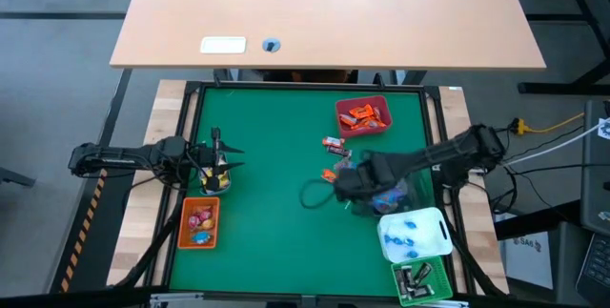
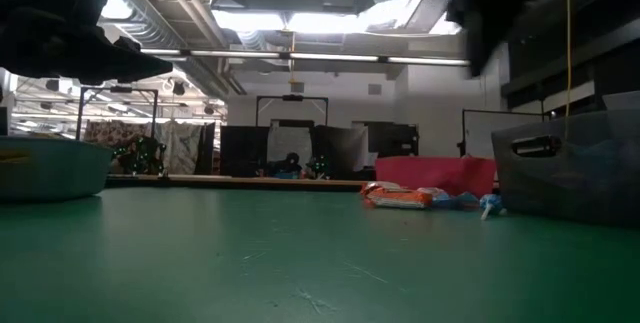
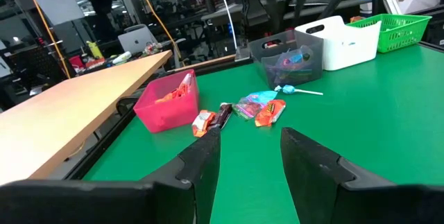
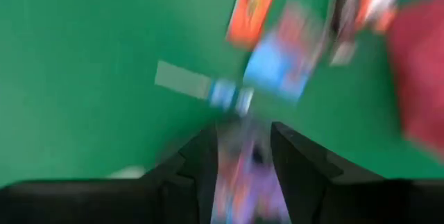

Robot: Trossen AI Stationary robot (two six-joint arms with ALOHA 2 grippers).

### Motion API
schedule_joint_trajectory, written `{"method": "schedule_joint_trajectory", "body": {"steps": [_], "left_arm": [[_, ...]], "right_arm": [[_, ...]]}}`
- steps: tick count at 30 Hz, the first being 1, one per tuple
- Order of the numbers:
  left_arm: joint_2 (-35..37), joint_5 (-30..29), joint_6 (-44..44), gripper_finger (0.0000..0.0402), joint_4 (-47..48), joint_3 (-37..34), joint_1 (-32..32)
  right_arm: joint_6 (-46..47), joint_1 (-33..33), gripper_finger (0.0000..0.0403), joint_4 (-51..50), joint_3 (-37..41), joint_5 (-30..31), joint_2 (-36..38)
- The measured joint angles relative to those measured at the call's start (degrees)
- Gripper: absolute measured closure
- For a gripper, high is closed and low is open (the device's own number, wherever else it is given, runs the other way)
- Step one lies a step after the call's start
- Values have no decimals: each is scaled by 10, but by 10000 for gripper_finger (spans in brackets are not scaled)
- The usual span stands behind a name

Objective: Sort candy
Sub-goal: Put the orange chocolate bar into the red bin

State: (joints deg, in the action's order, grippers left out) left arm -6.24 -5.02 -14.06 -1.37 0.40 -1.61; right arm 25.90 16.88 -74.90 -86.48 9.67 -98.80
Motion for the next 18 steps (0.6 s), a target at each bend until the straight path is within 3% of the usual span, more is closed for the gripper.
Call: {"method": "schedule_joint_trajectory", "body": {"steps": [4,12,18], "left_arm": [[0,0,0,260,0,0,0],[0,0,0,260,0,0,0],[0,0,0,260,0,0,0]], "right_arm": [[-39,-43,271,97,0,35,-5],[-52,-110,271,171,0,-29,-58],[-54,-129,271,179,0,-33,-108]]}}
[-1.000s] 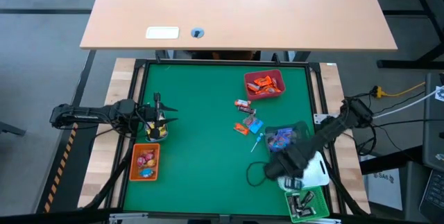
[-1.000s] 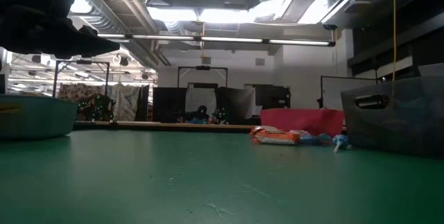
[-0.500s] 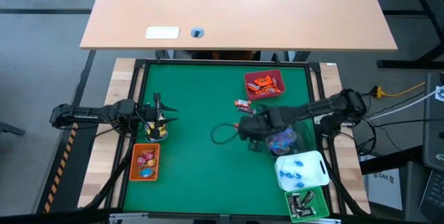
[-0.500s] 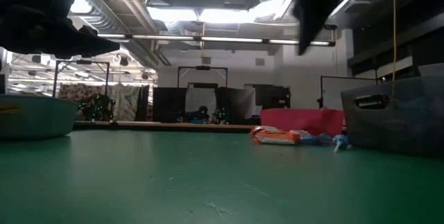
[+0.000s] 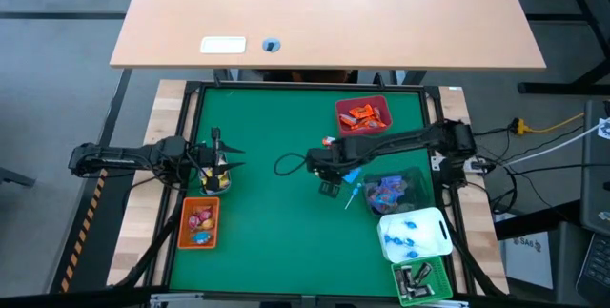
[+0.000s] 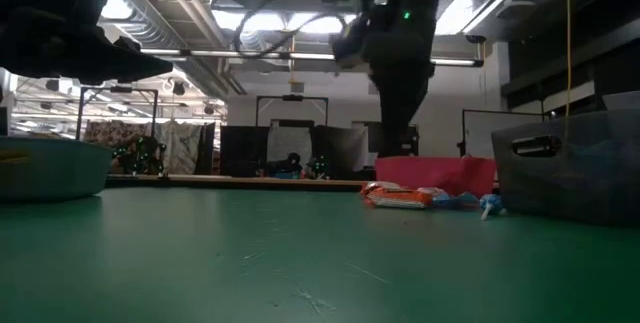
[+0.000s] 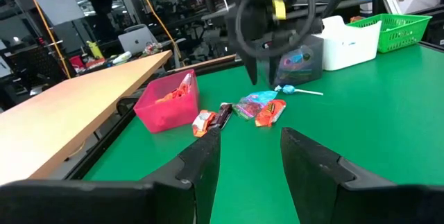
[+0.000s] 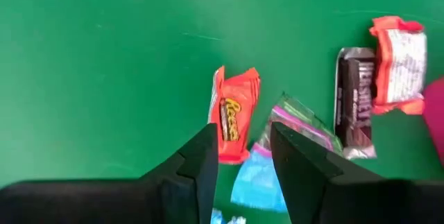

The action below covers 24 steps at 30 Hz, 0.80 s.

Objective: Sort candy
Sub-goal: Put the orange chocolate bar into the red bin

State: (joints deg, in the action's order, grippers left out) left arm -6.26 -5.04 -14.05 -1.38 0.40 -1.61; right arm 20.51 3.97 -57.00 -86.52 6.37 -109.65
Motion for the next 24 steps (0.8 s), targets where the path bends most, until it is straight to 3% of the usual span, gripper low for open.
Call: {"method": "schedule_joint_trajectory", "body": {"steps": [15,24], "left_arm": [[0,0,0,260,0,0,0],[0,0,0,260,0,0,0]], "right_arm": [[-44,-3,271,19,0,-4,-93],[-62,-2,272,25,-1,-7,-104]]}}
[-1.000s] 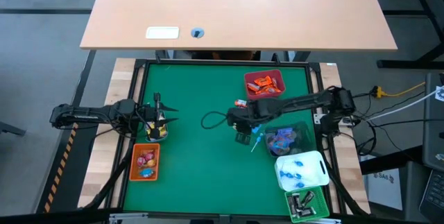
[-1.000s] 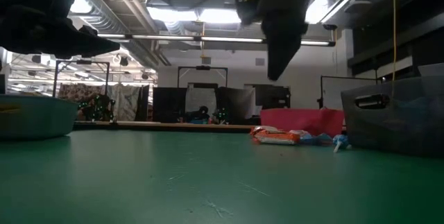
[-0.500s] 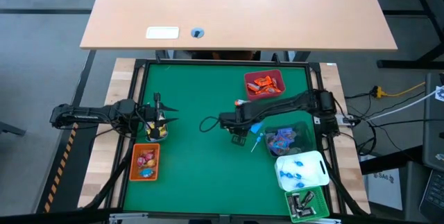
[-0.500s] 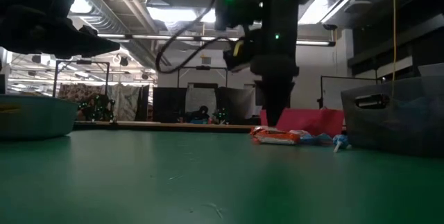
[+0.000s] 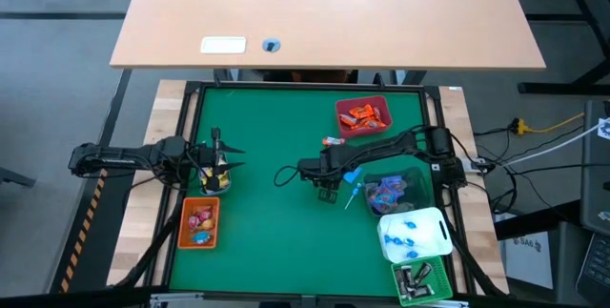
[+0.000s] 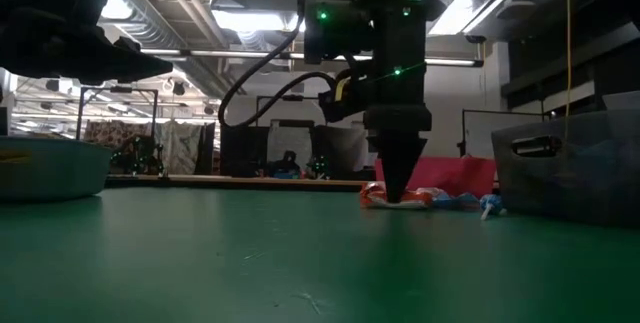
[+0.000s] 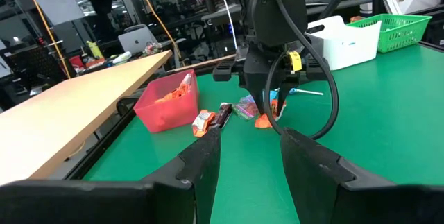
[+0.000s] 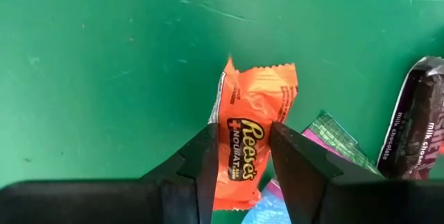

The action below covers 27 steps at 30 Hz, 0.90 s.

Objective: Sort candy
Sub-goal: Put the orange chocolate bar into the red bin

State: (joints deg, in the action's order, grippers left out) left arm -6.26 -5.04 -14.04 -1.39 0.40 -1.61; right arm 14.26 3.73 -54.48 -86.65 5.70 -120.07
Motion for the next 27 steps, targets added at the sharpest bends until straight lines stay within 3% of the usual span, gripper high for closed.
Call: {"method": "schedule_joint_trajectory", "body": {"steps": [6,16,27], "left_arm": [[0,0,0,260,0,0,0],[0,0,0,260,0,0,0],[0,0,0,261,0,0,0]], "right_arm": [[-7,0,285,2,0,-7,-1],[-13,0,371,2,0,-7,1],[-60,0,379,-115,-98,-10,10]]}}
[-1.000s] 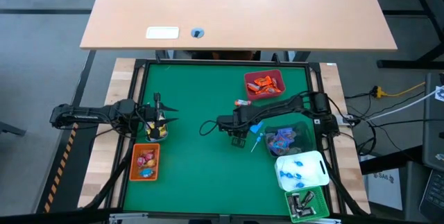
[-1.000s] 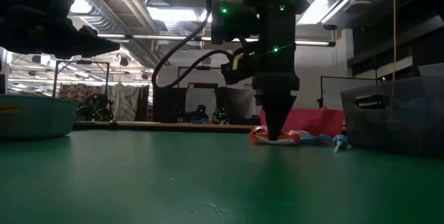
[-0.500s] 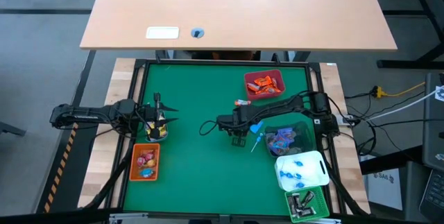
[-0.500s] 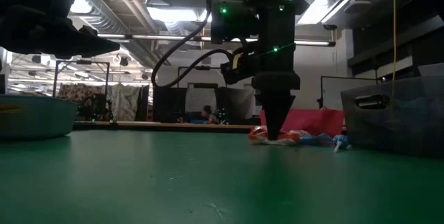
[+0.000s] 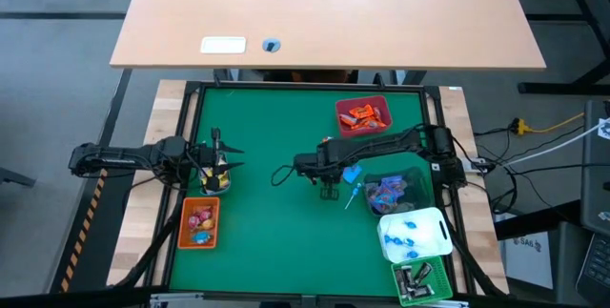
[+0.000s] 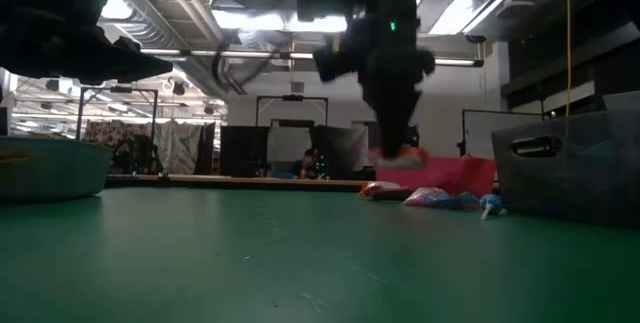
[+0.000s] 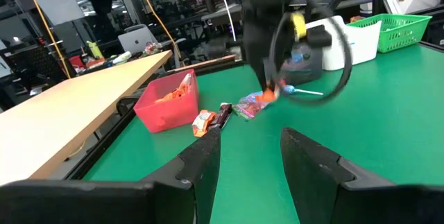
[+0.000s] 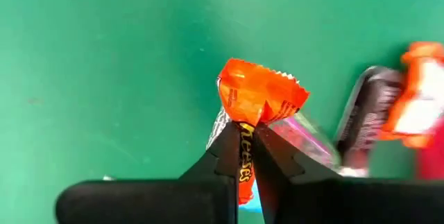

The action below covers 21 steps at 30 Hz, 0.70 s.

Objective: Sort candy
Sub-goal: Put the orange chocolate bar into the red bin

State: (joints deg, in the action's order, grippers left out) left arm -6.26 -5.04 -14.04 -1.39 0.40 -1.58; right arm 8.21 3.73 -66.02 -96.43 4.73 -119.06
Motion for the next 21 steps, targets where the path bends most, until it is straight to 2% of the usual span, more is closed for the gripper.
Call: {"method": "schedule_joint_trajectory", "body": {"steps": [3,9,15,21], "left_arm": [[0,0,0,261,0,0,0],[0,0,0,261,0,0,0],[0,0,0,261,0,0,0],[0,0,0,260,0,0,0]], "right_arm": [[-39,0,379,-37,-40,14,7],[-101,-19,379,-125,-98,87,27],[-102,-78,379,-221,-109,198,32],[-101,-147,379,-235,-106,202,29]]}}
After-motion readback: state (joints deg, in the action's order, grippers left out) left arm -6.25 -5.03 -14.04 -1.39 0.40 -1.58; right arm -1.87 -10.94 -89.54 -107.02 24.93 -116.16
